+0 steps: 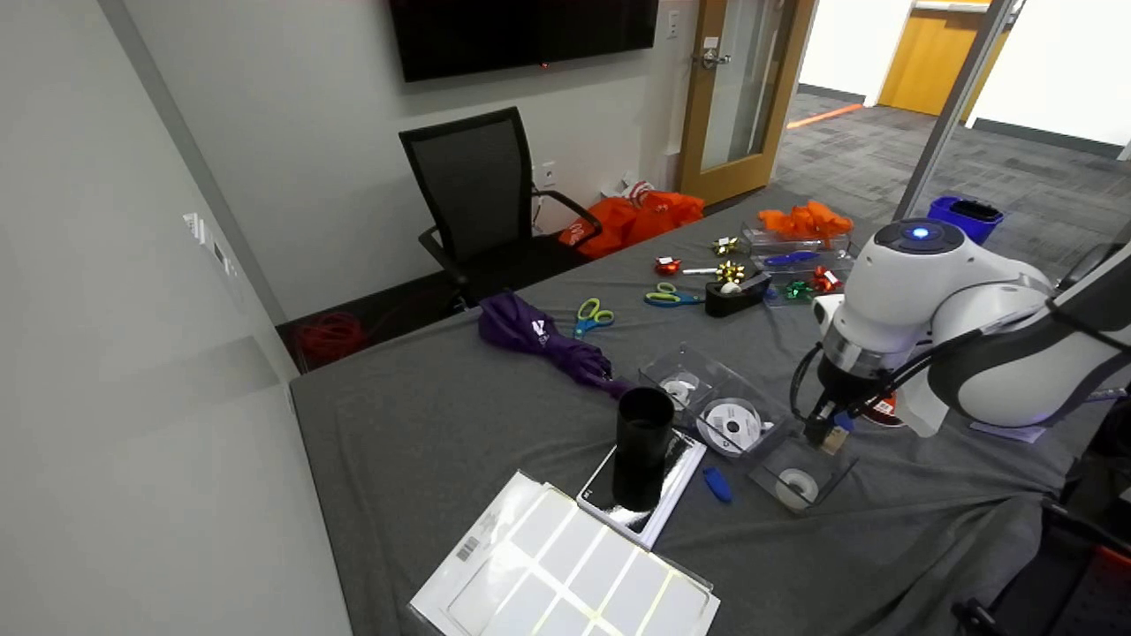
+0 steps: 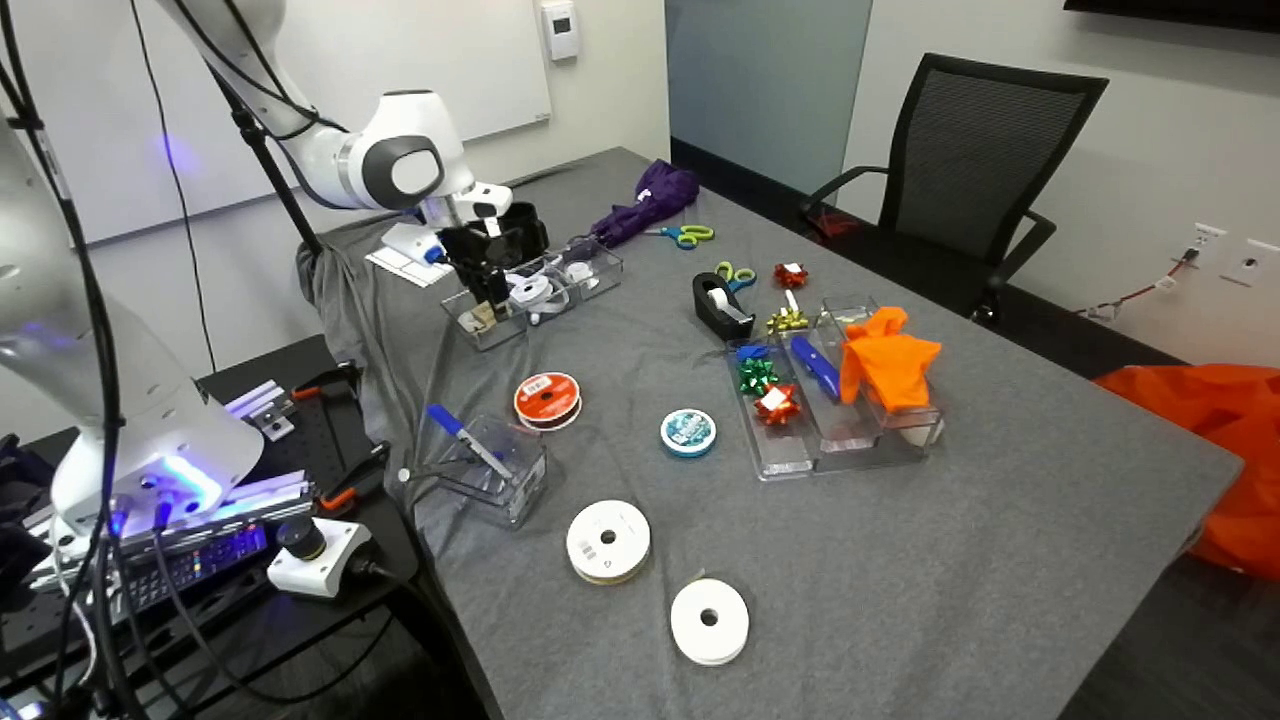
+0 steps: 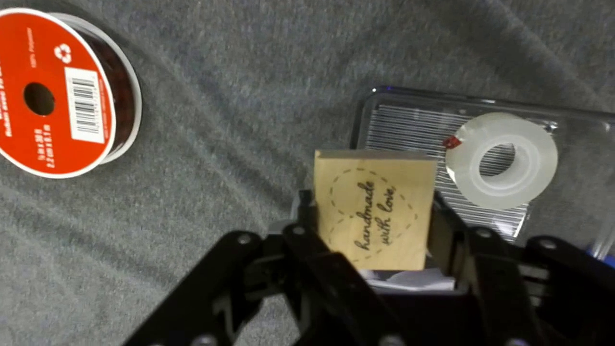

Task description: Move the object across the table and place it in the box

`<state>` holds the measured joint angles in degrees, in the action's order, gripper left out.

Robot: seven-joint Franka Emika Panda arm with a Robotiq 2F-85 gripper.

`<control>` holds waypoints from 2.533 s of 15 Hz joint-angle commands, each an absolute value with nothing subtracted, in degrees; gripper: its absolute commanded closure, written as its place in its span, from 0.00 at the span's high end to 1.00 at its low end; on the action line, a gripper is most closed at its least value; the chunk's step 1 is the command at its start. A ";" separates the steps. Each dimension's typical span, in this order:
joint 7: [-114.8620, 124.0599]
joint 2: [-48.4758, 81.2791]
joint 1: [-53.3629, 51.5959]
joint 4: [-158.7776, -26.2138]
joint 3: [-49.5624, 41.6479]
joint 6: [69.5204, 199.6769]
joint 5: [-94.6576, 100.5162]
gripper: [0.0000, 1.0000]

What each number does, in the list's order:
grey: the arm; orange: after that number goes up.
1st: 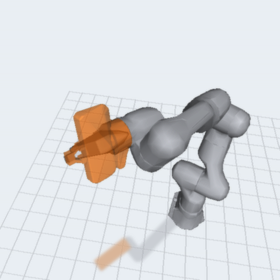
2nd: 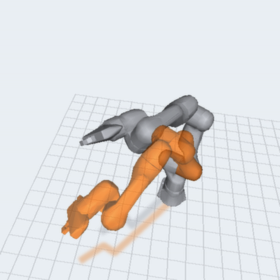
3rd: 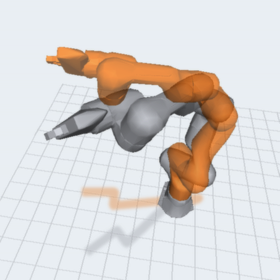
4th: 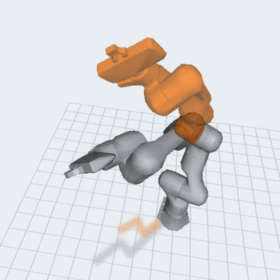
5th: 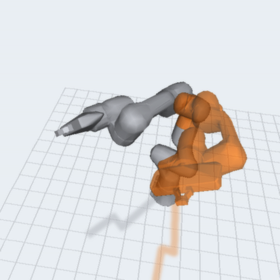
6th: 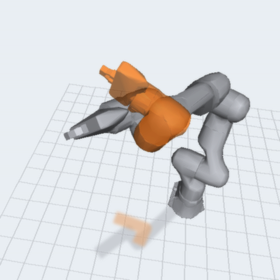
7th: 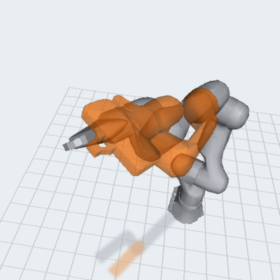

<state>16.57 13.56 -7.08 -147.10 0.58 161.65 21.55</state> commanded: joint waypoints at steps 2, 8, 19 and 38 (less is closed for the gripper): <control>14.77 14.56 -8.85 -147.47 -0.74 162.98 20.94 0.31; 10.53 11.24 -8.27 -148.83 1.10 158.38 17.96 0.31; 10.31 12.93 -9.46 -146.25 3.55 158.99 11.67 0.31; 9.72 16.91 -10.49 -145.04 3.79 161.65 9.54 1.00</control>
<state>11.67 18.40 -10.10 -143.85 4.28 162.12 10.51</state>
